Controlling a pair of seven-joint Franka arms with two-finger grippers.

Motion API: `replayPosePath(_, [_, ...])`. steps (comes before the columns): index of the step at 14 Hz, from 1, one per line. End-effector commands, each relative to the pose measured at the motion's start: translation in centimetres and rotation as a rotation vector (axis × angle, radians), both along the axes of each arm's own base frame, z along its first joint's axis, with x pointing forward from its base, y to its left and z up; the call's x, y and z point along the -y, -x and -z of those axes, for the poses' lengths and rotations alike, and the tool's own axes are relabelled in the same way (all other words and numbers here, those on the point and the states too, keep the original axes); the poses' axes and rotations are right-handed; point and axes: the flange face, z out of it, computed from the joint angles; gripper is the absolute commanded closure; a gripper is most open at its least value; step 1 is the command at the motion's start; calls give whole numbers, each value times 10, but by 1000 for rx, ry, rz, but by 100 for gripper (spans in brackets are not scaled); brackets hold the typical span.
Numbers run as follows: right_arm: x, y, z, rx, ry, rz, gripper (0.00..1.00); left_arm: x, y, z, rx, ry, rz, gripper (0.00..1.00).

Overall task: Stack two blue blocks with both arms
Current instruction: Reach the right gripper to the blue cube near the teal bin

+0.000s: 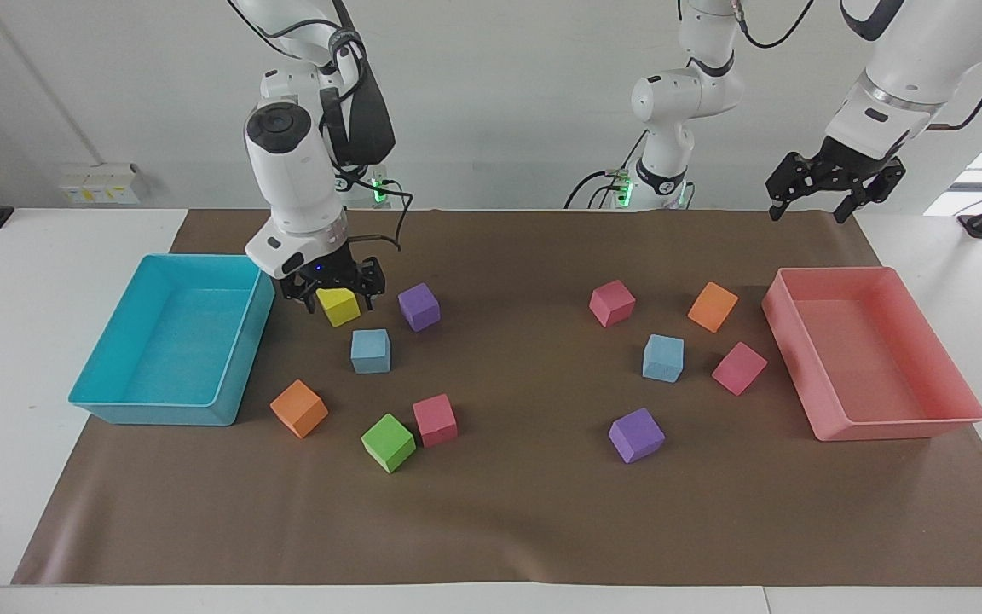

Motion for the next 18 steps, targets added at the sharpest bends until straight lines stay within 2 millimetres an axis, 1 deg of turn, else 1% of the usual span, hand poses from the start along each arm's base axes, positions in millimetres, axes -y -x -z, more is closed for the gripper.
replayPosePath(1, [-9,6,31,3,-27,3,0,0,6,-4,-4,9,6,0])
replayPosePath(2, [-10,6,45,11,-39,9,0,0,6,-4,-5,8,6,0])
replayPosePath(4, [-11,9,64,15,-42,10,0,-2,6,-4,-5,8,3,0])
replayPosePath(6, [-9,9,87,-1,-36,7,0,-1,6,-4,-5,8,5,0])
replayPosePath(8, [-8,14,100,4,-37,6,0,-1,6,-4,-5,8,5,0])
replayPosePath(11, [-6,23,126,10,-37,2,0,-1,6,-4,-5,8,5,0])
replayPosePath(12, [-6,24,132,2,-34,-7,0,-1,6,-4,-5,8,5,0])
replayPosePath(18, [-4,31,147,-9,-30,-20,0,-1,6,-4,-5,8,5,0])
